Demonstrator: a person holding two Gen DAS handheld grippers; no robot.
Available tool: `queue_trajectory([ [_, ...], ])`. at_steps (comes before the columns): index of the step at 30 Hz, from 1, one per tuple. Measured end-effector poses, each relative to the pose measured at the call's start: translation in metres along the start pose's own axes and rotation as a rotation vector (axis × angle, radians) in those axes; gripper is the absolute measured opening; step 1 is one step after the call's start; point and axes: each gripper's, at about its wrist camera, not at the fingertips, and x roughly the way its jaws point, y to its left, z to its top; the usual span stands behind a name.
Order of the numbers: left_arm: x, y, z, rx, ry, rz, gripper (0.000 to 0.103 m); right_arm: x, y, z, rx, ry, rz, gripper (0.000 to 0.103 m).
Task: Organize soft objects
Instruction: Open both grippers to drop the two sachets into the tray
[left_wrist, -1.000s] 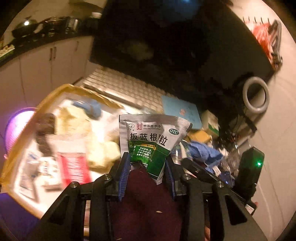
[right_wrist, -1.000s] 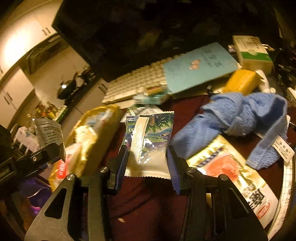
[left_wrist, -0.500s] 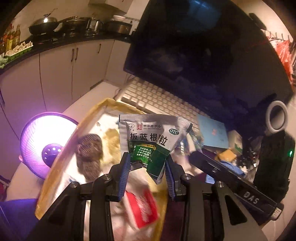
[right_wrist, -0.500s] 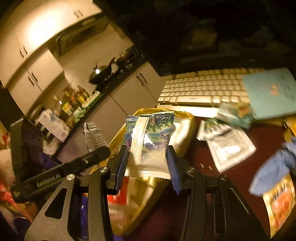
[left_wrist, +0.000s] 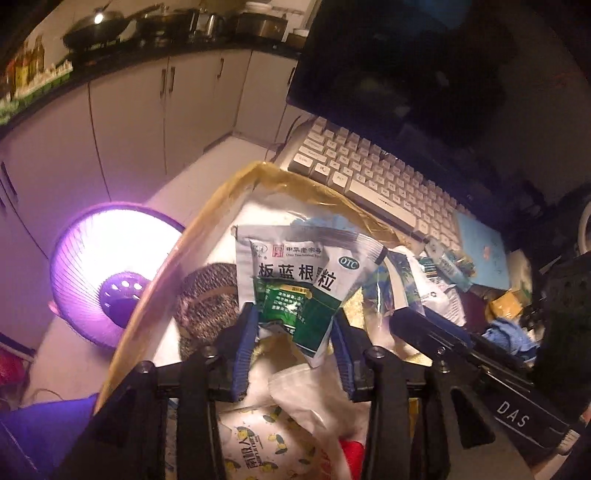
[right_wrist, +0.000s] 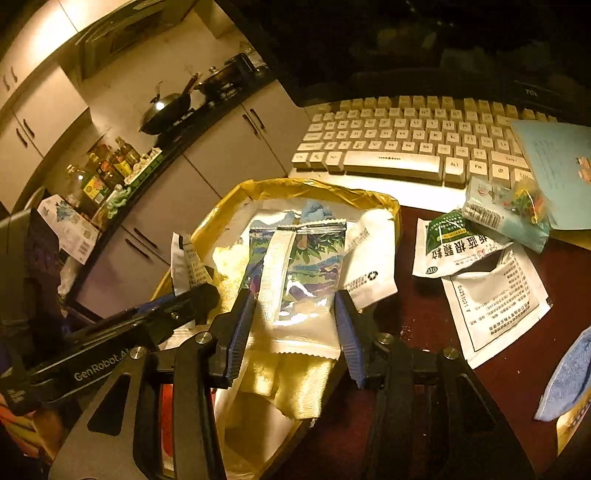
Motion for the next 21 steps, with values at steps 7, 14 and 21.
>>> queue_trajectory([
  [7,-0.023,0.001,-0.006,-0.014,-0.076,-0.028,0.073,-0.02,0.001,-0.005,-0.002,-0.058,0.033,0.058],
  [14,-0.053,-0.006,-0.018,-0.045,-0.163,-0.095,0.073,-0.063,0.001,-0.017,-0.002,-0.137,0.115,0.063],
  [21,-0.07,-0.054,-0.035,0.025,-0.196,-0.158,0.074,-0.097,-0.024,-0.032,0.028,-0.135,0.174,0.063],
])
